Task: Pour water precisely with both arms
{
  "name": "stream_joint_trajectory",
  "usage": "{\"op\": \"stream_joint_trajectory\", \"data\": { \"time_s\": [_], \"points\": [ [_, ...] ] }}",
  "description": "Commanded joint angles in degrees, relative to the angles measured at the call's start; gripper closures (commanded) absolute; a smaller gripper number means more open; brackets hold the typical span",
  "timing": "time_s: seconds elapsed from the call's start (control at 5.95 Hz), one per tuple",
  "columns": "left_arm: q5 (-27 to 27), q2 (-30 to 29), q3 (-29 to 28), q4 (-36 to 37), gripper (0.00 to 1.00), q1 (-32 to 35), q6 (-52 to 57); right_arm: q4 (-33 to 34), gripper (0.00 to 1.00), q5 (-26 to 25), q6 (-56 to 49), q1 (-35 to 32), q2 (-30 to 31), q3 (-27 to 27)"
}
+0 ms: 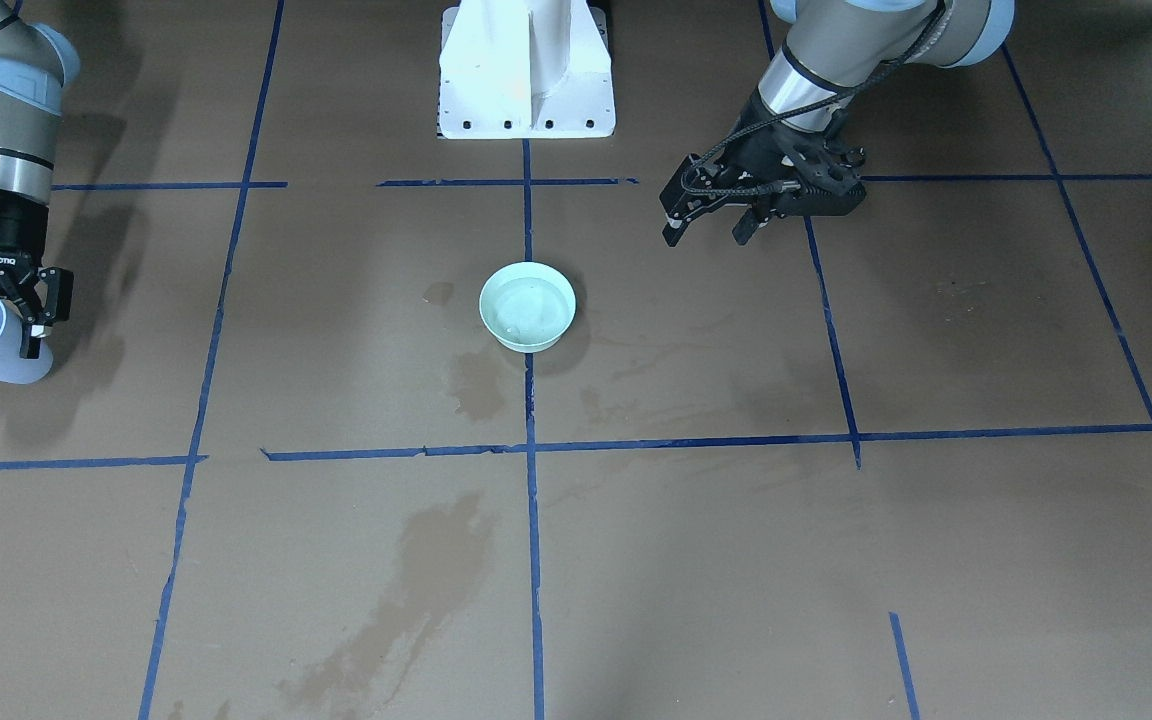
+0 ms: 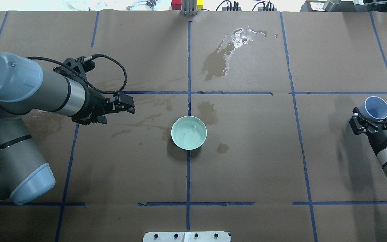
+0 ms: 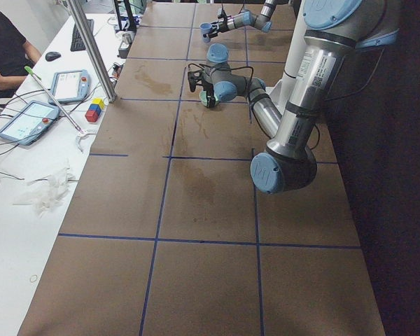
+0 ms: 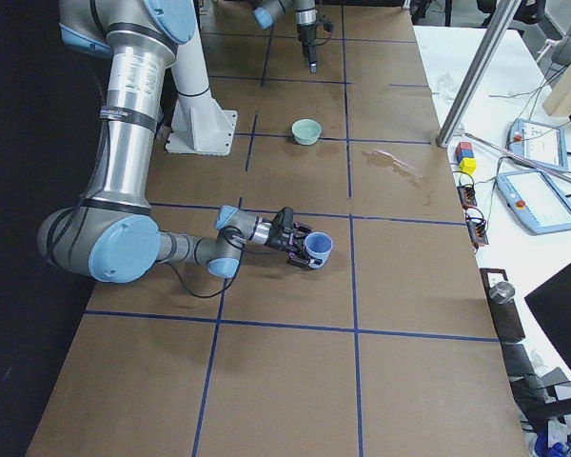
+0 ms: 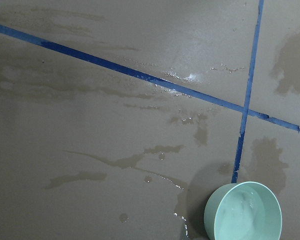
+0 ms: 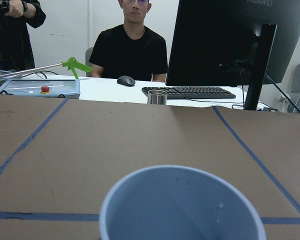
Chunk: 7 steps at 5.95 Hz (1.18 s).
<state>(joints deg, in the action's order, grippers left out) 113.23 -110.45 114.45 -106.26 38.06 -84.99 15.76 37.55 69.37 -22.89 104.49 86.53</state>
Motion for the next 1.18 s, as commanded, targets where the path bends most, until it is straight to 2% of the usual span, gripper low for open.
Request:
{"op": "stream_joint_trajectory", "data": {
  "time_s": [0.0,0.34,0.84,1.01],
  "points": [
    [0.0,0.1,0.1,-0.1,0.0,0.0,0.0,0.1,0.98,0.6,0.9,-0.8,-0.2,-0.2],
    [0.1,0.7,0.4,-0.1,0.0,0.0,0.0,0.1,0.94,0.9,1.0,-0.7,-1.7,-1.9],
    [0.0,0.8,0.6,-0.1,0.0,0.0,0.0,0.0,0.94,1.2,1.2,-1.3,-3.6,-3.9],
    [0.0,0.8,0.6,0.0,0.0,0.0,0.0,-0.2,0.76,1.2,1.2,-1.5,-3.5,-3.9]
  ]
}}
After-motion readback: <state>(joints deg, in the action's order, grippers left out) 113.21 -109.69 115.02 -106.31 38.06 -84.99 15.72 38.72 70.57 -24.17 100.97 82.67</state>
